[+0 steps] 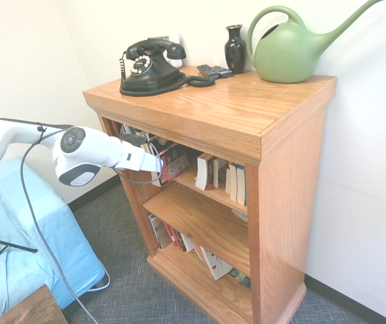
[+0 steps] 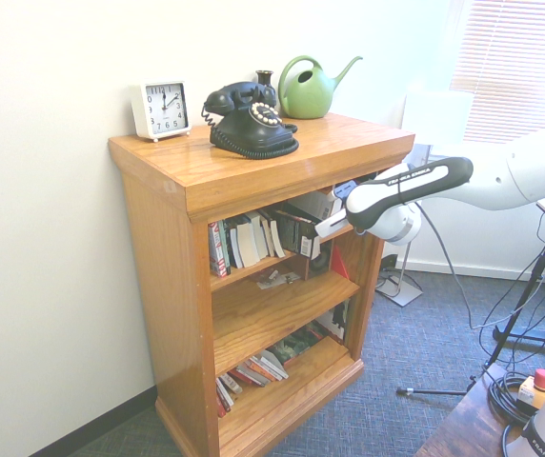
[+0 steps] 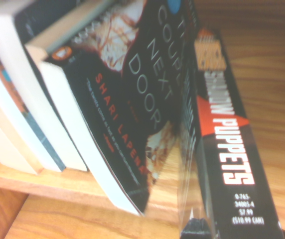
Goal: Organize the shelf
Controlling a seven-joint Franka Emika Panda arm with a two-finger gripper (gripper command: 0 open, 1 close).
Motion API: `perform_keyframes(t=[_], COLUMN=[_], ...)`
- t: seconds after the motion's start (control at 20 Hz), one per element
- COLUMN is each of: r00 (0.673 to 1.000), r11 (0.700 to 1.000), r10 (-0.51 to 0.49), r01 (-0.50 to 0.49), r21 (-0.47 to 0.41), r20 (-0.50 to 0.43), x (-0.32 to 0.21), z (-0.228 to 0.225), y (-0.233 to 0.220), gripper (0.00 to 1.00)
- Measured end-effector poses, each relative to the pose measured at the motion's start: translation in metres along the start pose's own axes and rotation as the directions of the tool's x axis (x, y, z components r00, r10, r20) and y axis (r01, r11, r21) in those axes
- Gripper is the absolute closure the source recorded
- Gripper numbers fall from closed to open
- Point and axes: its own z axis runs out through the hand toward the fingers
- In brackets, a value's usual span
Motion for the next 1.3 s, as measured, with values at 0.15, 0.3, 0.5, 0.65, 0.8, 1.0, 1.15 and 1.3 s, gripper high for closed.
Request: perform_keyframes(t=[0.15, 0.3, 0.5, 0.65, 0.8, 1.0, 1.15, 1.3], r00=[1.0, 1.0, 1.0, 1.0, 1.0, 1.0, 0.998, 0.997], r11=[1.0, 1.0, 1.0, 1.0, 1.0, 1.0, 0.999, 0.998], r10=[-0.01, -0.017, -0.018, -0.02, -0.021, -0.027, -0.048, -0.063], r01=[0.01, 0.017, 0.018, 0.02, 0.021, 0.027, 0.048, 0.064], r21=[0.01, 0.019, 0.017, 0.016, 0.015, 0.011, -0.003, -0.013], r20=[-0.003, -0.006, -0.006, -0.006, -0.005, 0.0, 0.031, 0.041], x=[0.006, 0.011, 0.012, 0.012, 0.012, 0.009, -0.003, -0.013], z=[0.018, 0.03, 0.031, 0.031, 0.031, 0.032, 0.038, 0.035], y=[-0.015, -0.025, -0.026, -0.025, -0.025, -0.023, -0.017, -0.01], gripper=[1.0, 0.0, 0.0, 0.0, 0.0, 0.0, 0.0, 0.0])
